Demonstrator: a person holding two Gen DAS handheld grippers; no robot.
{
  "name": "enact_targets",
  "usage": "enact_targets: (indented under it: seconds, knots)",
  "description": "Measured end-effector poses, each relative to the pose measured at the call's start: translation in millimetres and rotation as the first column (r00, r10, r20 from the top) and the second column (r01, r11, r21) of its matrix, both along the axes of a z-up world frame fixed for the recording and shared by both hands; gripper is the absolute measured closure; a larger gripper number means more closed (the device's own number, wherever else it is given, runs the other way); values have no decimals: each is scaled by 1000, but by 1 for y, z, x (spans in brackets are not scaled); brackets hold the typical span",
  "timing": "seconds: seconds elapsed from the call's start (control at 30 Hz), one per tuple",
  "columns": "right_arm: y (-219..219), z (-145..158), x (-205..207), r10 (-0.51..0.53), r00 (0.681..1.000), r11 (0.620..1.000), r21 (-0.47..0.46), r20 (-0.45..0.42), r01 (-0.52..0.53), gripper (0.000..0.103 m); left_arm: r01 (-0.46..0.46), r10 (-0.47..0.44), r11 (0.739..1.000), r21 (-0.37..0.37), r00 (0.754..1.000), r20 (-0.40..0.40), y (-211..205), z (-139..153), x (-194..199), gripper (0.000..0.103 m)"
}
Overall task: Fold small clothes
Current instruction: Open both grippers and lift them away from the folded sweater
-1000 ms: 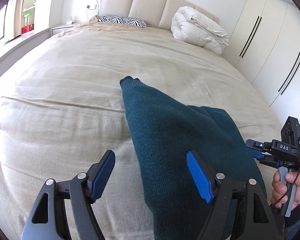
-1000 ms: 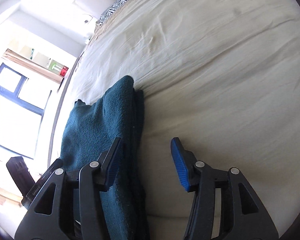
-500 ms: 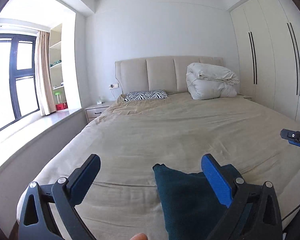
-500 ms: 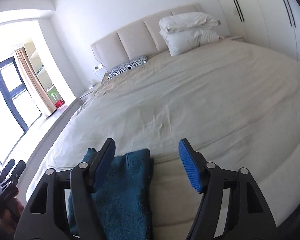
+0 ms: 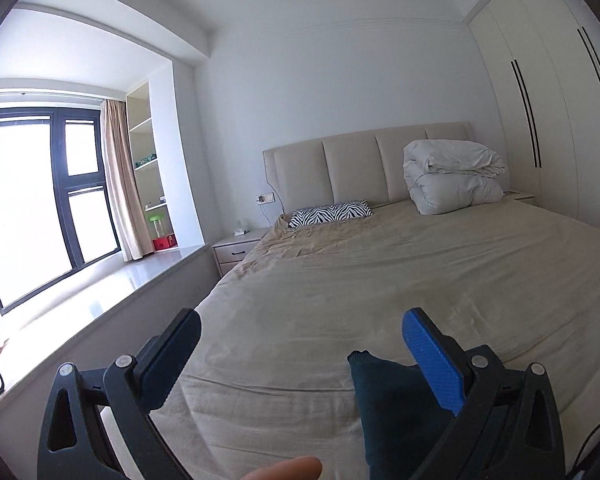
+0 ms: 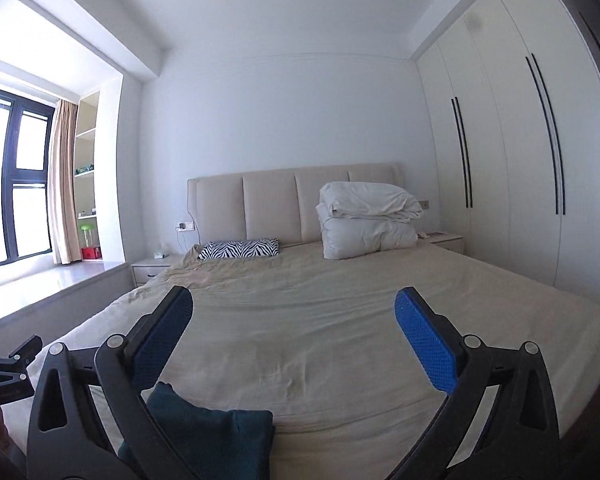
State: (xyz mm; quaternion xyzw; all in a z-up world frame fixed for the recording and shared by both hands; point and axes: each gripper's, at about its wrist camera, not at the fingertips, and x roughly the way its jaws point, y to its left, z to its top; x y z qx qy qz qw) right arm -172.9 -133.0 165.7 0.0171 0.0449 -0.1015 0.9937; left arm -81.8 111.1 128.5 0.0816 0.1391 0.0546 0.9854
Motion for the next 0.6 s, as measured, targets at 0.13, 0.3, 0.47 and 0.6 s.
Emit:
enact_targets:
  seconds: [0.13, 0.3, 0.47, 0.6]
  knots:
    - [21, -9, 5, 6, 995, 997, -79, -97, -13, 0, -14, -5, 995, -103, 984, -180, 4, -22, 21, 0]
    - [27, -41, 19, 15, 964, 1000, 2, -265, -15, 0, -26, -38, 986, -167, 927, -372, 3, -68, 34, 0]
    - [24, -87, 36, 38, 890, 994, 105, -455, 11, 0, -66, -50, 975, -213, 866, -498, 5, -107, 37, 0]
    - [24, -120, 49, 38, 815, 987, 147, -578, 59, 0, -77, -35, 981, -179, 834, -551, 2, -127, 34, 0]
